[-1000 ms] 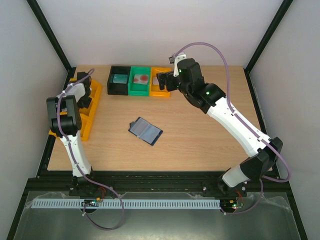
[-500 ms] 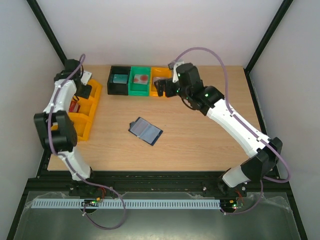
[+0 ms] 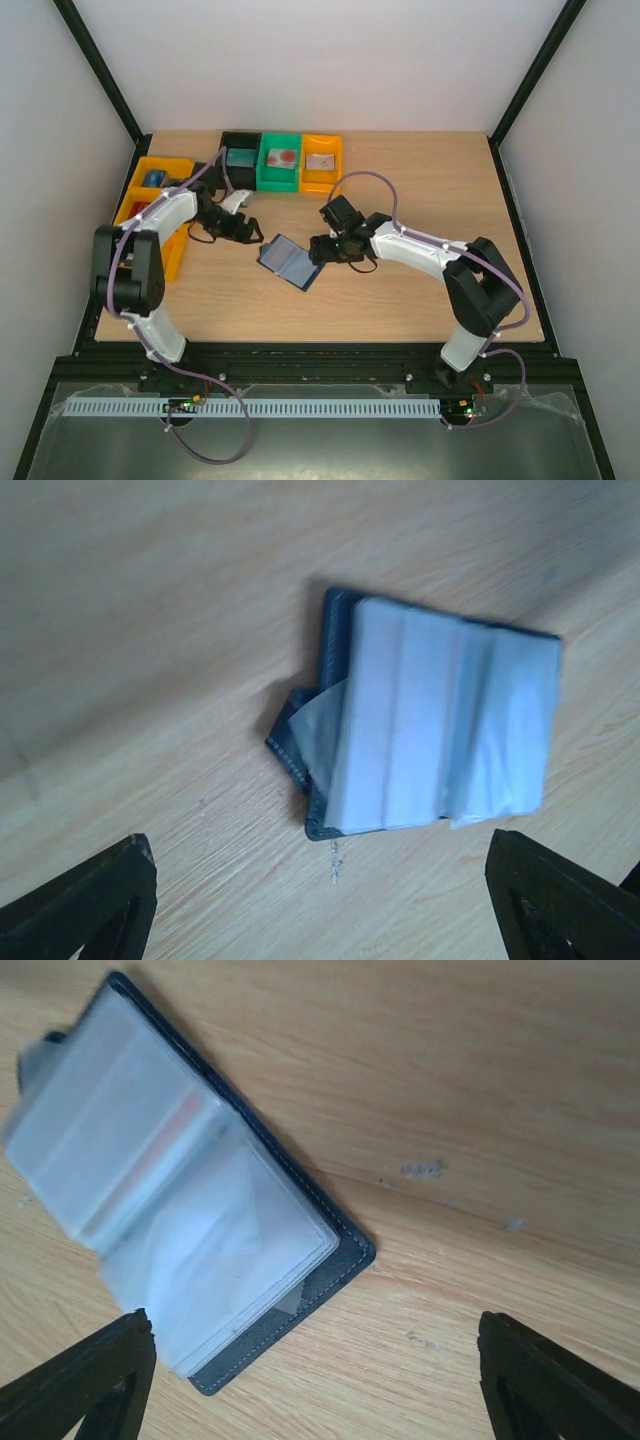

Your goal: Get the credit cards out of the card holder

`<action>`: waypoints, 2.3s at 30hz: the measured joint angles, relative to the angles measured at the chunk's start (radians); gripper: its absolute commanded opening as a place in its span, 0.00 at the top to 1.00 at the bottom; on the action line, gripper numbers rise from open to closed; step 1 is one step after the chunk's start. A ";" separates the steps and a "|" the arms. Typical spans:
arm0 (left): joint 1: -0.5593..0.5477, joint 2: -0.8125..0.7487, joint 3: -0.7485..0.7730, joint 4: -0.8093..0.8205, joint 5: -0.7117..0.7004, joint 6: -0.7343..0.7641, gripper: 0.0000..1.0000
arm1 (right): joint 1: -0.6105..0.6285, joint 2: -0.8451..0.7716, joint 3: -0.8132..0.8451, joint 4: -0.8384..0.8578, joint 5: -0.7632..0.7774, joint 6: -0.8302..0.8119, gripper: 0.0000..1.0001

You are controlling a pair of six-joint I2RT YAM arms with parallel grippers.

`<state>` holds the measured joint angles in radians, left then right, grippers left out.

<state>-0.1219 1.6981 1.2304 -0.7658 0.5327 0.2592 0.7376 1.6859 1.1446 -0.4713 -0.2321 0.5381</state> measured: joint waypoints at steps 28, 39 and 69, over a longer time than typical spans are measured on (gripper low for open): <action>-0.130 0.209 -0.145 0.169 0.329 -0.136 0.35 | -0.013 0.231 0.037 0.205 -0.351 0.200 0.40; -0.129 0.217 -0.160 0.184 0.329 -0.149 0.39 | -0.014 0.231 0.007 0.304 -0.364 0.244 0.68; -0.148 0.217 -0.172 0.143 0.385 -0.098 0.98 | -0.018 0.191 -0.044 0.343 -0.402 0.172 0.98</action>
<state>-0.2695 1.9148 1.0580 -0.6231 0.9176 0.1608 0.7197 1.8771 1.1004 -0.1284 -0.6338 0.7101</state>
